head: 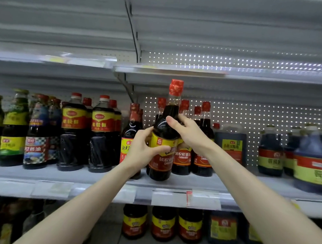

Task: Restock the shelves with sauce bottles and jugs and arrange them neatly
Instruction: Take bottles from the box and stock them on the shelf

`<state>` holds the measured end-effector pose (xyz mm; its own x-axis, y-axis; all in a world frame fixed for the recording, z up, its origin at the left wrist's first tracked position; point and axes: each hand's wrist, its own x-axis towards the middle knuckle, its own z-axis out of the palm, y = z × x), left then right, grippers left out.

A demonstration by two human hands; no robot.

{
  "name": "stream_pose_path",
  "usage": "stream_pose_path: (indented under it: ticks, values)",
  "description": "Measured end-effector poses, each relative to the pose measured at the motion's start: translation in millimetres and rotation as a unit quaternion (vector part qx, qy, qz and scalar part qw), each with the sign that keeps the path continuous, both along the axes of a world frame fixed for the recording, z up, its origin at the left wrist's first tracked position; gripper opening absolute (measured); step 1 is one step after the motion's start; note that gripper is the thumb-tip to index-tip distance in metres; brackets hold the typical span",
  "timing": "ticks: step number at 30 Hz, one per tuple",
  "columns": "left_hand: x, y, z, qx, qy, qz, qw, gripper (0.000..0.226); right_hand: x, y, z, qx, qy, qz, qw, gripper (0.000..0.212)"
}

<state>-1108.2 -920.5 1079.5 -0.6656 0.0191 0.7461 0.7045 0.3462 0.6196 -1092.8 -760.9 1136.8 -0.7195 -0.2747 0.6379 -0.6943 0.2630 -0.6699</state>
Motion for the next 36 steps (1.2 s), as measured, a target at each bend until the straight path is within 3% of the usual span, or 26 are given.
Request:
stream_pose_path:
  ticks: [3, 10, 15, 18, 23, 28, 36]
  values:
    - [-7.9, -4.4, -2.0, -0.004, -0.002, 0.003, 1.0, 0.061, -9.9, -5.7, -0.4, 0.013, -0.003, -0.029, 0.999, 0.033]
    - [-19.8, -9.7, -9.7, 0.031, -0.03, 0.009, 0.999, 0.053, -31.0, -17.1, 0.0, 0.041, -0.031, -0.09, 0.995, 0.036]
    - [-29.7, -8.7, -13.2, 0.023, -0.039, 0.022, 0.999, 0.064, -39.8, -24.4, 3.0, 0.055, -0.049, -0.125, 0.989, 0.05]
    - [-31.8, -6.2, -16.5, 0.014, -0.027, 0.055, 0.998, 0.07, -42.9, -27.4, 3.5, 0.059, -0.076, -0.148, 0.984, 0.06]
    - [-33.7, 0.3, -20.7, 0.02, 0.008, 0.092, 0.995, 0.06, -50.2, -29.3, 6.2, 0.079, -0.088, -0.173, 0.978, 0.069]
    - [-33.5, 2.8, -27.5, 0.028, 0.01, 0.095, 0.995, 0.059, -50.3, -28.8, 3.9, 0.068, -0.117, -0.149, 0.98, 0.065]
    - [-21.2, 5.8, -51.2, 0.068, -0.04, 0.039, 0.996, 0.054, -45.6, -17.1, -59.6, -0.082, -0.199, -0.026, 0.976, 0.058]
